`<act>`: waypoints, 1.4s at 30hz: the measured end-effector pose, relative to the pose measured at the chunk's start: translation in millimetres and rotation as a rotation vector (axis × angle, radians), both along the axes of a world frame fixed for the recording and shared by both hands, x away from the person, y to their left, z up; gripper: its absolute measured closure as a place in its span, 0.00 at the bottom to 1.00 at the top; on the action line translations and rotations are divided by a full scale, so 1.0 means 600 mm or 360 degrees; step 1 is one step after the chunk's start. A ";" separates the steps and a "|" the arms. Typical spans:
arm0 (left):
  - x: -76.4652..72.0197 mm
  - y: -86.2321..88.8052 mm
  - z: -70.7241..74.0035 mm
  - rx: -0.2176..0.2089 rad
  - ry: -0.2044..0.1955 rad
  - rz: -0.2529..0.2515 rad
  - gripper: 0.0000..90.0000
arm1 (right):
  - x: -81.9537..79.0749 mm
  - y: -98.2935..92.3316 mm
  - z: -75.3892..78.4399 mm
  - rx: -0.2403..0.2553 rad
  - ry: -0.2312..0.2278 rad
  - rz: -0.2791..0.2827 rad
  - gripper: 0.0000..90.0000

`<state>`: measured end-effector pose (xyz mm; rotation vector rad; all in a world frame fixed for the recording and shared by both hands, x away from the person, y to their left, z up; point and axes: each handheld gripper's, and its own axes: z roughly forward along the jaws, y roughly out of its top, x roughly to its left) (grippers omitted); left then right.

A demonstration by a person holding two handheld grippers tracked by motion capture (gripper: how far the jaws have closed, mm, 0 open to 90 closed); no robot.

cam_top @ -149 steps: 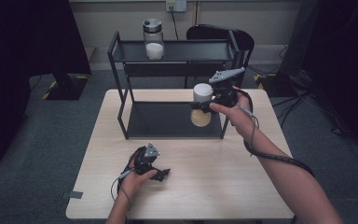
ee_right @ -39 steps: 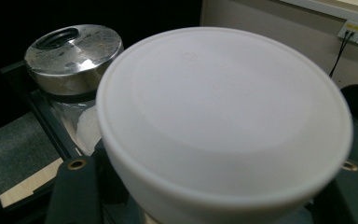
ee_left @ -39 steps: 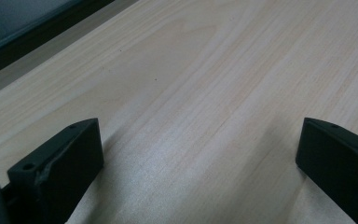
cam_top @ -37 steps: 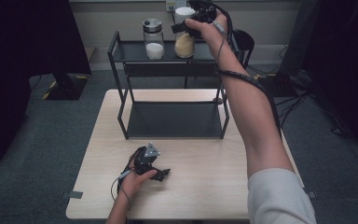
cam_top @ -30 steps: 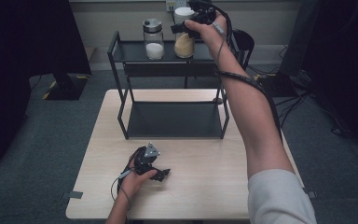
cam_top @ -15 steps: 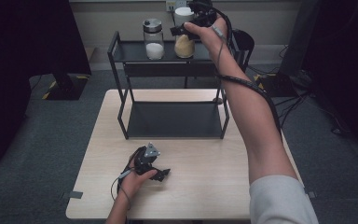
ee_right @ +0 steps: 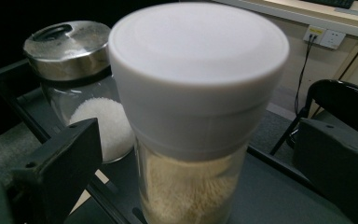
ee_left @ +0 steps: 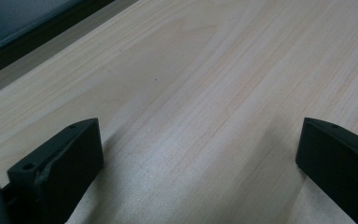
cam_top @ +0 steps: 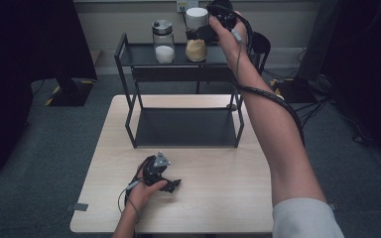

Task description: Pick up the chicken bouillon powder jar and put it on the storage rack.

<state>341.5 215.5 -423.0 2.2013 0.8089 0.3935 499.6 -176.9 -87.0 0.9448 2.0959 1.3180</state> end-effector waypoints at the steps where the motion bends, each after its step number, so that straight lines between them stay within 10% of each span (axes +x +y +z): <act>1: 0.000 0.000 0.000 0.0000 0.0000 0.0000 0.00 | -0.002 0.000 -0.002 0.0003 0.0001 -0.0005 0.00; 42: 0.001 0.000 0.000 -0.0002 0.0005 -0.0001 0.00 | -0.102 -0.044 -0.072 0.0095 -0.0016 0.0066 0.01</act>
